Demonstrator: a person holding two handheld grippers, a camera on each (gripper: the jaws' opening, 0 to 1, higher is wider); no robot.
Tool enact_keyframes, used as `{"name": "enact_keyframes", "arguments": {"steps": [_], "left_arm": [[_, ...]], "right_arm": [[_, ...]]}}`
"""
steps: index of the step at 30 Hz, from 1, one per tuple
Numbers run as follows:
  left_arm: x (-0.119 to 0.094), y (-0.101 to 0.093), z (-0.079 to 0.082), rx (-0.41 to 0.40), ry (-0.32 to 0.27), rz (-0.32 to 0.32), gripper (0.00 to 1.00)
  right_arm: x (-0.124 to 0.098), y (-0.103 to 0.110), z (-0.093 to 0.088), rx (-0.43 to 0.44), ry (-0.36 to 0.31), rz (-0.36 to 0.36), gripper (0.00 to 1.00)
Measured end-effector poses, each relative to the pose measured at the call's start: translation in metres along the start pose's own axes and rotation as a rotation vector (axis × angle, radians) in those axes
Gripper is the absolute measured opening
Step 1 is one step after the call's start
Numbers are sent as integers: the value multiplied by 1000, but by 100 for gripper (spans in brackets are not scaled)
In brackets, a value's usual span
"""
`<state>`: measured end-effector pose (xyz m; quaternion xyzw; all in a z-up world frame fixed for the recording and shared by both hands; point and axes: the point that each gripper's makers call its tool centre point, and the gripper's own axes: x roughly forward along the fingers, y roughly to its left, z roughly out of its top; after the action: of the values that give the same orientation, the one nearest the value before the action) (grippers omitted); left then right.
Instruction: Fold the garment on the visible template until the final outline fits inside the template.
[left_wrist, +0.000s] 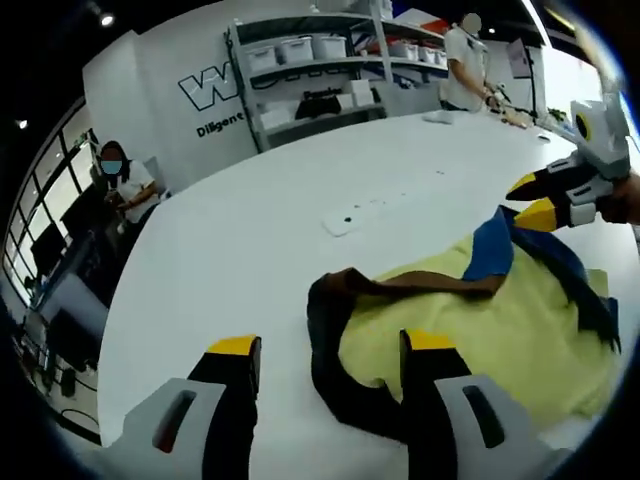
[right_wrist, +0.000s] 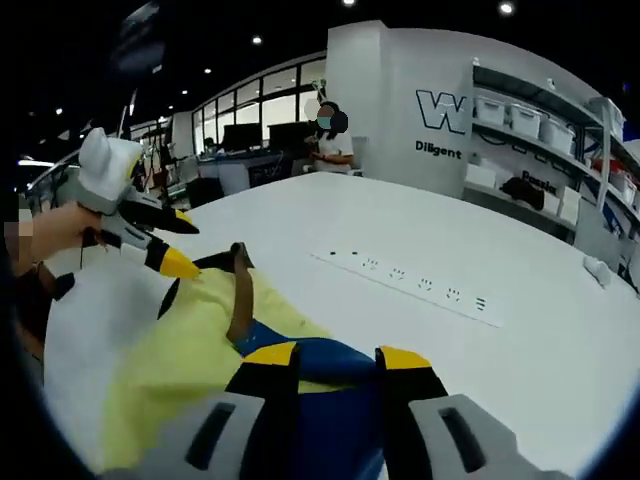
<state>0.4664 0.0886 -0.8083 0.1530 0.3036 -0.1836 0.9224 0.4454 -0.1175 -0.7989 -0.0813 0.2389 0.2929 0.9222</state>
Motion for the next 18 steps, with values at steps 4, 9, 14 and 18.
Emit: {"name": "enact_keyframes", "arguments": {"steps": [4, 9, 14, 18], "left_arm": [[-13, -8, -10, -26, -1, 2, 73], [-23, -19, -23, -51, 2, -24, 74], [-28, -21, -37, -71, 14, -27, 72], [-30, -23, -46, -94, 33, -36, 70]], "right_arm": [[3, 26, 4, -96, -6, 87, 33], [10, 39, -8, -160, 48, 126, 34], [18, 38, -16, -192, 73, 118, 31], [21, 36, -24, -250, 111, 118, 26]]}}
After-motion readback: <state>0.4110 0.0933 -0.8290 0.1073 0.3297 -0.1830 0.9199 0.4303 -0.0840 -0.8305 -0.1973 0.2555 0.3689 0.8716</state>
